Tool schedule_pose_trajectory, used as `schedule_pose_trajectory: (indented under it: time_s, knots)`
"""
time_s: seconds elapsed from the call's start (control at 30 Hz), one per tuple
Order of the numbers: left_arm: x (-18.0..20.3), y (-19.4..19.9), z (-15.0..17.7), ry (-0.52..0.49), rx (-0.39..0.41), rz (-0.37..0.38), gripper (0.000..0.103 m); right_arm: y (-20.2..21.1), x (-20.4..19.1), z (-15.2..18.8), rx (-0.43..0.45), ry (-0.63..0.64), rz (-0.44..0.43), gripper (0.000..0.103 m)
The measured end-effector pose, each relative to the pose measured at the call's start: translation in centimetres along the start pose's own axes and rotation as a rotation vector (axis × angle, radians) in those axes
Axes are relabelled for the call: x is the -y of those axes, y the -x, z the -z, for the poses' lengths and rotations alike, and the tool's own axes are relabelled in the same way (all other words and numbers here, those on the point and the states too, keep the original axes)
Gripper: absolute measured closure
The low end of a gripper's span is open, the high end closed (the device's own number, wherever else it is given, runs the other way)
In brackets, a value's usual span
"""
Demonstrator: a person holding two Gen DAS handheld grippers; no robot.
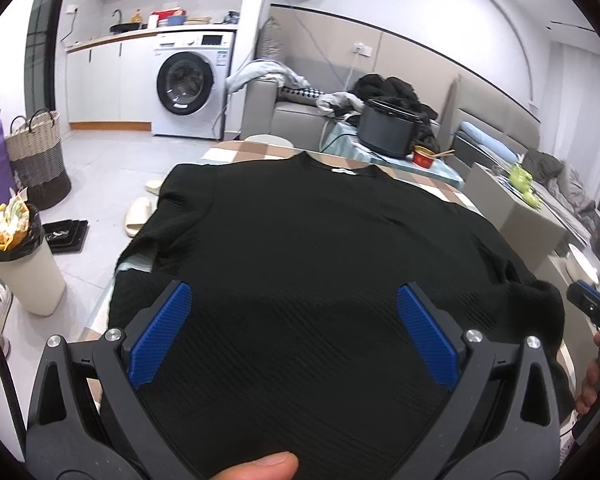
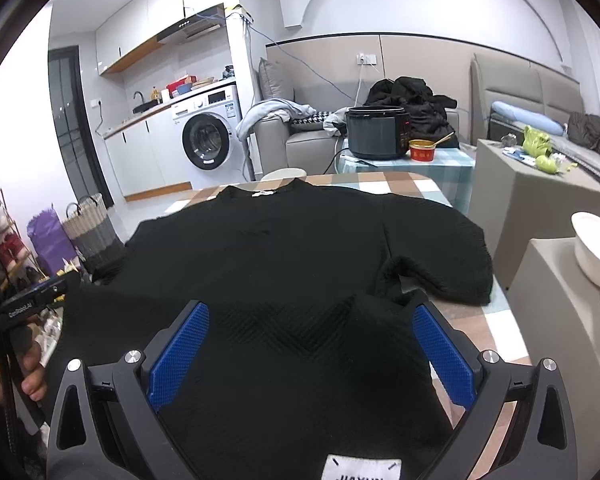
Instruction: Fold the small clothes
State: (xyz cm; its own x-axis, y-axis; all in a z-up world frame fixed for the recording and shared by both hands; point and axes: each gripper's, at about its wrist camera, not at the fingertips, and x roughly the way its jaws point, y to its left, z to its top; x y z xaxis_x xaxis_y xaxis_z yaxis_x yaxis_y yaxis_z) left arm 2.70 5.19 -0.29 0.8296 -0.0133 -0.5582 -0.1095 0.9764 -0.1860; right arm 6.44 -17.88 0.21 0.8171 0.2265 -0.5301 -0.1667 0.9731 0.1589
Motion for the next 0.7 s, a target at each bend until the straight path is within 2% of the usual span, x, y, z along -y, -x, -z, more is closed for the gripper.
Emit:
schedule_pose_trajectory:
  time_s: [0.17,0.4,0.53,0.7]
  knots:
    - [-2.2,-0.7,-1.7,0.021,0.004,-0.053,0.001,-1.5,1.5,-1.3,-0.029,-0.066,-0.015,0.0]
    - [-4.9,-2.7,-3.6,0.062,-0.016,-0.113,0.001,-4.7,6.2,-2.6,-0.103,-0.265,-0.04,0.001]
    - [-5.4,-4.4,-4.4,0.059,-0.04,-0.117,0.013,-5.9,9.0,-3.1,-0.135,-0.364,-0.021,0.013]
    - [-5.2,-6.7,-4.9,0.033,-0.076,-0.123,0.017,-7.7,13.4,-3.0,-0.193,-0.51,0.038,0.02]
